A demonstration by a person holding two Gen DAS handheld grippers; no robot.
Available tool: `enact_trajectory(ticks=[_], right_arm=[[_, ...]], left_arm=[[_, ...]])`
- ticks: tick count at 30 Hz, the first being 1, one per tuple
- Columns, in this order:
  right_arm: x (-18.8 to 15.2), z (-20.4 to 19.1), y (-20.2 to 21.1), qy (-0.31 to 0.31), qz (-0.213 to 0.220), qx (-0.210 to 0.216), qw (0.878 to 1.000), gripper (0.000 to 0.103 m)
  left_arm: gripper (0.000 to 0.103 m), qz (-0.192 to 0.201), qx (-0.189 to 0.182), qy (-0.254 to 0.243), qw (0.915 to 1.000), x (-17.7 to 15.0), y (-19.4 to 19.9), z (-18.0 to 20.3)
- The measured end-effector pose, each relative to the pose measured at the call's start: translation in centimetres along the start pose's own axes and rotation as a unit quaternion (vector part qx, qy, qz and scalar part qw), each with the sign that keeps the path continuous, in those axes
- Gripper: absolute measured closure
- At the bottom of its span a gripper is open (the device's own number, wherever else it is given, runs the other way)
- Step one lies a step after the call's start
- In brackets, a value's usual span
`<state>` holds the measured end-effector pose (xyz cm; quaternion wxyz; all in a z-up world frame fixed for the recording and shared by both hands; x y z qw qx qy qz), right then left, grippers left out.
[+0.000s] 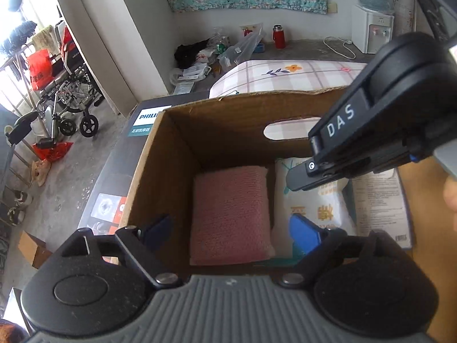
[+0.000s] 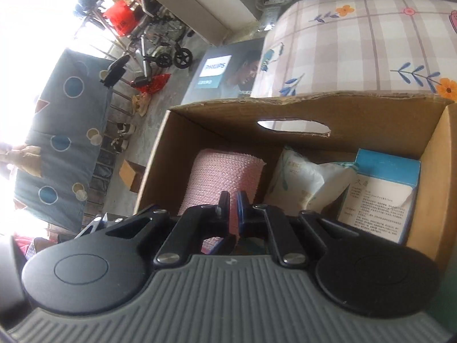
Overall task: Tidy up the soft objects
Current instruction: 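Open the right tool to drop the pink cloth into the box, then reach the right tool to the blue wet wipes pack and grasp it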
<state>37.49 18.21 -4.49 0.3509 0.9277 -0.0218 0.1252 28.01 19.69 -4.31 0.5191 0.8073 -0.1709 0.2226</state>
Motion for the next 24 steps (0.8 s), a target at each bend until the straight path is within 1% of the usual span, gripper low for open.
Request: enact_trajectory(ticks=[1,3,4,7,10,12,14,18,19,21,22,24], right_arm=[[-0.1,0.8,-1.5,-0.006,-0.01,-0.012,1.0,0.099],[-0.4,1.7,-2.7,-0.012,-0.017,-0.029,0.999,0.099],[-0.6,1.9,-3.0,-0.012,-0.019,-0.029,0.999,0.099],[-1.0,1.8,-2.4,-0.007,-0.014,-0.02,1.0,0.098],[-1.2,0.8,-0.3,0.016,0.003,-0.013,1.0,0.096],[-1.4,0.2,2.2,0.031,0.021,-0.008,0.999,0.096],[-1.9,-0.4,4.9,0.047,0.04,-0.002,0.998,0.093],[-3.0,-0.1,12.0,0.063,0.081,0.015,0.995,0.083],[-3.4,0.3,13.8,0.068,0.091,0.014,0.993,0.081],[-4.2,1.1,17.4,0.078,0.111,0.006,0.991,0.076],[-4.6,1.8,19.4,0.08,0.122,0.0,0.989,0.075],[-5.4,3.6,23.2,0.083,0.14,-0.02,0.987,0.071]], left_arm=[[0.013,-0.004,-0.001,0.0,1.0,-0.2,-0.2,-0.1],[0.017,-0.012,-0.007,0.004,0.9999,-0.6,-0.3,-0.4],[0.021,-0.017,-0.012,0.006,0.9998,-0.8,-0.4,-0.7],[0.03,-0.03,-0.021,0.016,0.9992,-1.3,0.1,-1.2],[0.029,-0.022,-0.036,0.032,0.9986,-1.3,1.4,-1.5],[0.027,-0.011,-0.046,0.039,0.9981,-1.2,2.7,-1.4],[0.024,0.005,-0.064,0.043,0.997,-1.1,4.4,-0.9],[0.024,0.026,-0.11,0.038,0.9929,-0.6,8.1,1.5],[0.024,0.035,-0.121,0.033,0.9914,-0.4,9.2,2.4],[0.024,0.056,-0.143,0.02,0.988,0.1,11.4,4.3],[0.024,0.066,-0.153,0.012,0.9859,0.3,12.5,5.3],[0.024,0.088,-0.18,-0.008,0.9797,0.7,14.7,8.0]])
Point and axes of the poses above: each gripper's, at about its wrist camera, not at the fingertips, and y roughly against the way its jaws point, z to its right, x to its top, the point moved 4 cm from there along -y, roughly the way its jaws point, and after that the axes turned 8 degrees about x, right-handed, at the moved point
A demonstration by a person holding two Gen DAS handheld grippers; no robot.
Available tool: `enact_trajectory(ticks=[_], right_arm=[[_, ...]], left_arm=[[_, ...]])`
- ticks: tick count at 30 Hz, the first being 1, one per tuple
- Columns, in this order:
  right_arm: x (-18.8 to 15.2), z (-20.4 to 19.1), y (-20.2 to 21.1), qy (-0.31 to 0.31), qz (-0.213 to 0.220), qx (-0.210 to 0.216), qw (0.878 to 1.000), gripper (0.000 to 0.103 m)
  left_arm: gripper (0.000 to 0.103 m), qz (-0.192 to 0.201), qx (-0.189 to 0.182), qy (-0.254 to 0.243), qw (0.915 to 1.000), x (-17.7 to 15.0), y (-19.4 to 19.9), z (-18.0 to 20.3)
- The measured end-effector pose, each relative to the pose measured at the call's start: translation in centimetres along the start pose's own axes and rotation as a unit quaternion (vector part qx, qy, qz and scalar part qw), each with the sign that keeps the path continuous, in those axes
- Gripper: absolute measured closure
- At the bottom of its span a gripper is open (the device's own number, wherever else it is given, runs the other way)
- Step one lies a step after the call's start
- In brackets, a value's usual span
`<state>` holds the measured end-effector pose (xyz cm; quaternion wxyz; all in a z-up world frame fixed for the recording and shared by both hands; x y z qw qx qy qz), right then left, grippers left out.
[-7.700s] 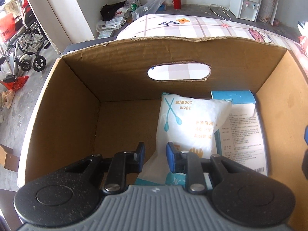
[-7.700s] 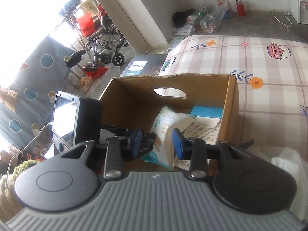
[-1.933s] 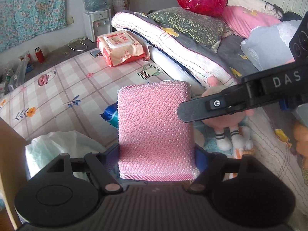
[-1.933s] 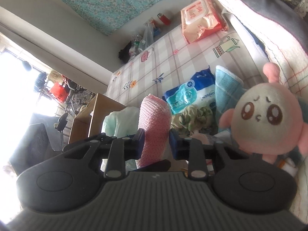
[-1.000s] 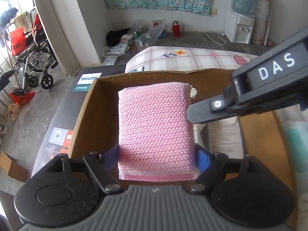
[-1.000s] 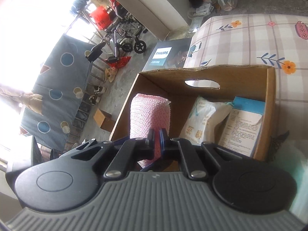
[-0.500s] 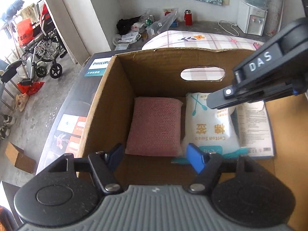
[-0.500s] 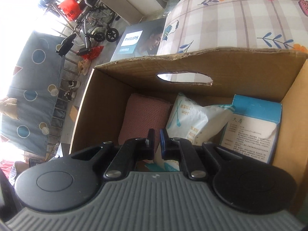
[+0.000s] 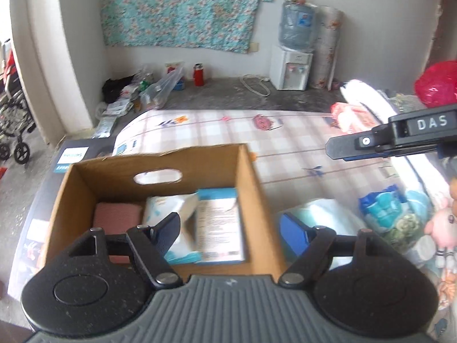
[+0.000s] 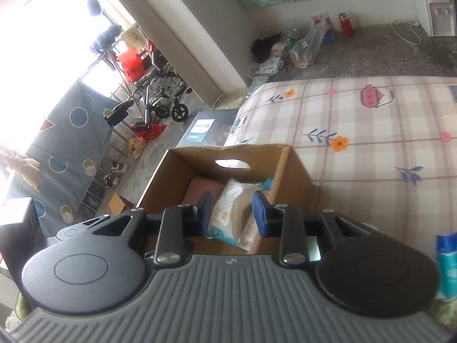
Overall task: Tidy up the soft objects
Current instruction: 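Reach the right tool to the blue wet wipes pack and grasp it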
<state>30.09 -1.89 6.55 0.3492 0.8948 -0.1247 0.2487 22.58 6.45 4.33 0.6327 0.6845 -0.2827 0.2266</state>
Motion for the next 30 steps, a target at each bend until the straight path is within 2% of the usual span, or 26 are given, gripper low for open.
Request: enact_trajectory(ticks=[3,7,9,11,13,15,20,26,30], right_arm=[[-0.3,4.2,5.7,-0.008,0.024,-0.054,0.998,0.067],[-2.4,11.1,11.8,-0.081,0.04,-0.106,0.99,0.064],[-3.8,14.0,13.7,-0.119,0.041,-0.12,0.985,0.064],[-5.5,16.7,14.8,-0.151,0.034,-0.13,0.979,0.063],[-7.1,18.5,14.7,-0.173,0.024,-0.141,0.974,0.063],[-8.0,19.9,14.5,-0.187,0.016,-0.145,0.971,0.063],[-8.8,22.9,13.5,-0.226,-0.002,-0.147,0.963,0.062],[-8.7,25.5,11.8,-0.277,-0.032,-0.141,0.95,0.061],[-8.5,26.2,10.5,-0.286,-0.053,-0.143,0.946,0.058]], left_arm=[[0.024,0.015,-0.036,-0.042,0.9984,0.6,0.4,5.2],[0.027,0.014,-0.059,-0.103,0.9929,0.9,-1.1,12.0],[0.032,0.0,-0.063,-0.129,0.9897,1.0,-2.8,14.8],[0.044,-0.026,-0.056,-0.143,0.9878,1.3,-4.9,16.9],[0.051,-0.043,-0.038,-0.142,0.9883,2.2,-7.4,18.1],[0.054,-0.054,-0.026,-0.139,0.9885,3.0,-9.5,19.2],[0.061,-0.091,-0.021,-0.136,0.9863,4.6,-14.6,21.8],[0.062,-0.149,-0.034,-0.123,0.9806,4.8,-20.3,24.9],[0.063,-0.172,-0.032,-0.129,0.9761,4.1,-22.2,26.0]])
Point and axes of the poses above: each gripper's, at about its wrist camera, not at the fingertips, and y roughly against the way its jaws point, z to its right, x to its top, the point moved 4 cm from there along -y, roughly the way its jaws point, and after that the axes turned 8 degrees about x, right-handed, at the moved point
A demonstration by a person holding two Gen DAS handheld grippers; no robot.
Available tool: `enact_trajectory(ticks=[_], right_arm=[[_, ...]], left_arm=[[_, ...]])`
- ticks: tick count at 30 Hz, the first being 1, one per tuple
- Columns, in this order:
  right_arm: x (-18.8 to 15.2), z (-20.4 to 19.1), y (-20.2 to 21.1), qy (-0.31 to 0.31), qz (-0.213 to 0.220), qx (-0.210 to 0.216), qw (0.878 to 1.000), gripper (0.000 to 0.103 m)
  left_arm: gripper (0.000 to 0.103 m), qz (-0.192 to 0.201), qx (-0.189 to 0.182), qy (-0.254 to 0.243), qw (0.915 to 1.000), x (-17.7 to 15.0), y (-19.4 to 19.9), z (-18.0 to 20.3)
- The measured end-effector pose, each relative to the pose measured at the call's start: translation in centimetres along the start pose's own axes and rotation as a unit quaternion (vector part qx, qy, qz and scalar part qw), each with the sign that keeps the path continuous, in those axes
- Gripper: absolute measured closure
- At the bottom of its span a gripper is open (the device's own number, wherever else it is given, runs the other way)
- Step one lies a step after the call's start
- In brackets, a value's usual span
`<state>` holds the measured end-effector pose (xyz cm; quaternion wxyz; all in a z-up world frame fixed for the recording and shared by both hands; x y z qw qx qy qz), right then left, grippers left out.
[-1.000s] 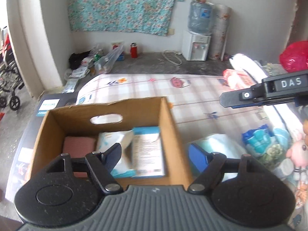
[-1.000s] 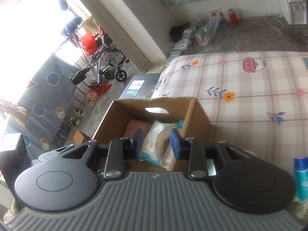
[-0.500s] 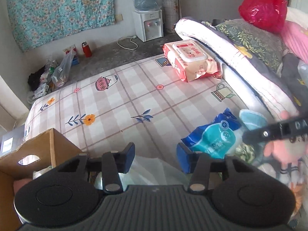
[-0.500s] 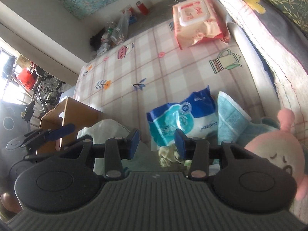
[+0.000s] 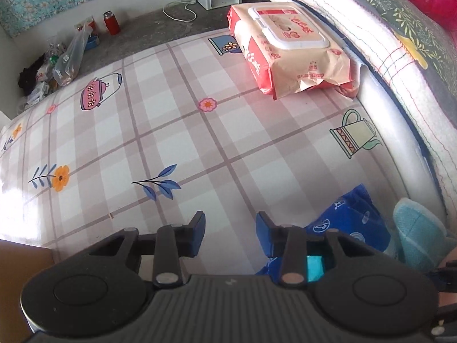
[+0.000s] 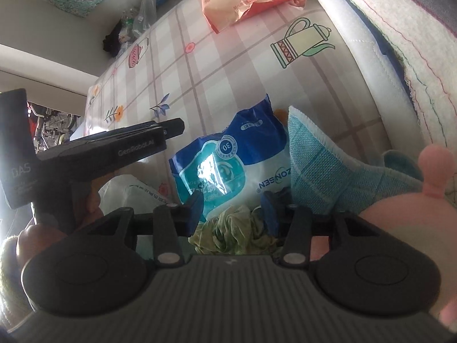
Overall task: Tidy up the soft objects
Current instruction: 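Reach the right tool to the blue wet wipes pack and grasp it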
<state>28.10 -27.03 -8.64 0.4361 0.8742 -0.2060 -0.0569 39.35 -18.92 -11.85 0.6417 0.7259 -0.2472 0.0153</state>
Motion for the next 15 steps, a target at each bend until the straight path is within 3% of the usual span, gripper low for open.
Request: enact_trajectory(ticks=[8,15], right_arm=[[1.9,0.0,-2.2,-0.005,-0.011,-0.021,1.0,0.055],[3.9,-0.4,-2.7,0.001,0.024,0.004,1.0,0.055]], left_arm=[[0.063,-0.043,-0.006,0.008,0.999,-1.3,-0.8,-1.0],[0.059,-0.029,-0.027,0.027,0.9988,-2.6,1.6,-3.8]])
Point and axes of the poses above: each gripper's, at about its wrist camera, not at the fingertips, and y roughly against the way its jaws point, z to its right, x to its top, the point moved 4 cm from there along -y, roughly the way its jaws point, and after that the axes turned 8 degrees about x, right-handed, at the moved point
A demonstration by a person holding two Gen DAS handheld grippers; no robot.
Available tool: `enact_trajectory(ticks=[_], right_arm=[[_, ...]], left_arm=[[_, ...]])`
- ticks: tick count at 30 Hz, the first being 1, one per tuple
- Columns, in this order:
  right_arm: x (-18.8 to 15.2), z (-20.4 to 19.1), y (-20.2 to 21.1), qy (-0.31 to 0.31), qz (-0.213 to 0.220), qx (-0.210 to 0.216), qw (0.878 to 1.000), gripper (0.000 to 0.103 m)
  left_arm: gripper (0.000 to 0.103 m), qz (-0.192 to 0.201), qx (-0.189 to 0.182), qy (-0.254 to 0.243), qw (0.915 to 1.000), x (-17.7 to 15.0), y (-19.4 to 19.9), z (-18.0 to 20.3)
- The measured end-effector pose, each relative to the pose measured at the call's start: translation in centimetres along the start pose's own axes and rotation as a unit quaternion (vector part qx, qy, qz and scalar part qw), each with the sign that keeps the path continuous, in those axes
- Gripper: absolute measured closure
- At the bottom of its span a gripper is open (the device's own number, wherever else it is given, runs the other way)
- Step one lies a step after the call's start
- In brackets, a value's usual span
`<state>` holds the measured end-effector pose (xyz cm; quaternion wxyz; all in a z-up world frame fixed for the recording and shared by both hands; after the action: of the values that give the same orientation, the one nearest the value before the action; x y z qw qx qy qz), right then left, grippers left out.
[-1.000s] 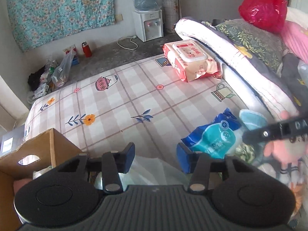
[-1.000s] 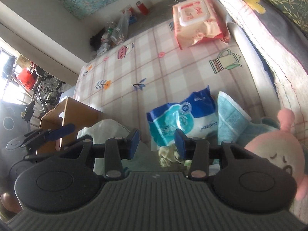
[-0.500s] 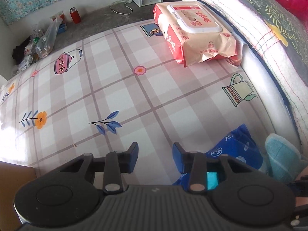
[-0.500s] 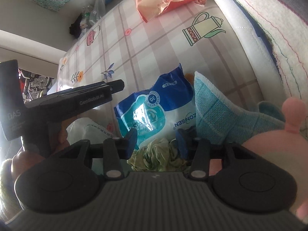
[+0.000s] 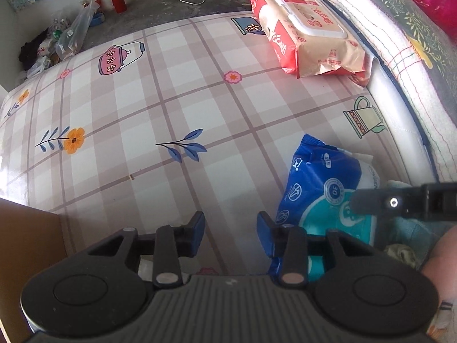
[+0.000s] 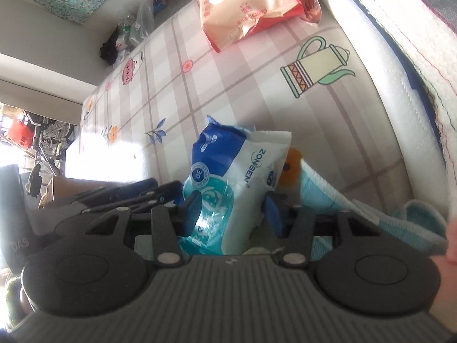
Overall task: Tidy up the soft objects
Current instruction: 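Reach the right tool to the blue wet wipes pack and grasp it, then carry the wet wipes pack with the right tool into the box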
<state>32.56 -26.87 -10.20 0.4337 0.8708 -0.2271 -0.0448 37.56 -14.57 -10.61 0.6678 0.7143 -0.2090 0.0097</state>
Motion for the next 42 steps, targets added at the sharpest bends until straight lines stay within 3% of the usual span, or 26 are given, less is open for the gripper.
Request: enact_trajectory(ticks=[3,5,7,13,19,23,25,27,30,37,42], right_arm=[[1.0,0.6,0.4,-0.003,0.018,0.002,1.0,0.056],[1.3,1.0,0.5,-0.013,0.018,0.01,1.0,0.056],[1.4,1.3,0.4,-0.02,0.013,0.017,1.0,0.056],[1.3,1.5,-0.6,-0.026,0.002,0.012,1.0,0.055],[1.6,1.8,-1.5,-0.034,-0.01,0.017,0.999,0.049],[1.5,1.9,-1.7,-0.035,-0.011,0.026,0.999,0.048],[1.5,1.8,-1.7,-0.031,-0.008,0.03,0.999,0.05],[1.3,1.4,-1.7,-0.024,0.0,0.031,0.999,0.059],[1.3,0.7,-1.5,-0.017,0.014,0.032,0.999,0.065],[1.5,-2.5,0.9,0.014,0.053,0.049,0.997,0.066],[0.6,-7.0,4.5,0.059,0.089,0.063,0.992,0.066]], left_arm=[[0.047,0.015,-0.03,-0.008,0.9994,-0.4,1.3,-0.3],[0.031,0.026,-0.046,-0.025,0.9983,-0.6,1.9,0.1],[0.024,0.024,-0.06,-0.044,0.997,-0.7,2.0,1.1],[0.022,0.005,-0.075,-0.08,0.994,-1.1,0.4,4.2],[0.023,-0.008,-0.097,-0.059,0.9935,0.0,-0.4,5.2],[0.03,-0.02,-0.116,-0.031,0.9926,0.3,-0.7,4.9],[0.035,-0.02,-0.116,-0.015,0.993,0.4,-0.7,4.7],[0.037,-0.017,-0.105,-0.005,0.9943,0.5,-0.3,4.6],[0.038,0.001,-0.094,-0.002,0.9956,0.3,0.8,4.3],[0.04,0.054,-0.096,0.02,0.9937,-0.1,5.8,2.2],[0.041,0.104,-0.099,0.043,0.9887,-1.3,11.0,-0.4]])
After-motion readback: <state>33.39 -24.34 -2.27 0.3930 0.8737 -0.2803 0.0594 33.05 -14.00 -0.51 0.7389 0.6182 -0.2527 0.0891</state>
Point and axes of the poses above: each gripper's, at about its wrist camera, not at the fingertips, and y roughly against the way its jaws point, z to its right, x to its top, the point moved 4 cm from there along -y, roughly the way its jaws point, and after that the axes turned 8 degrees about x, right-handed, at the moved point
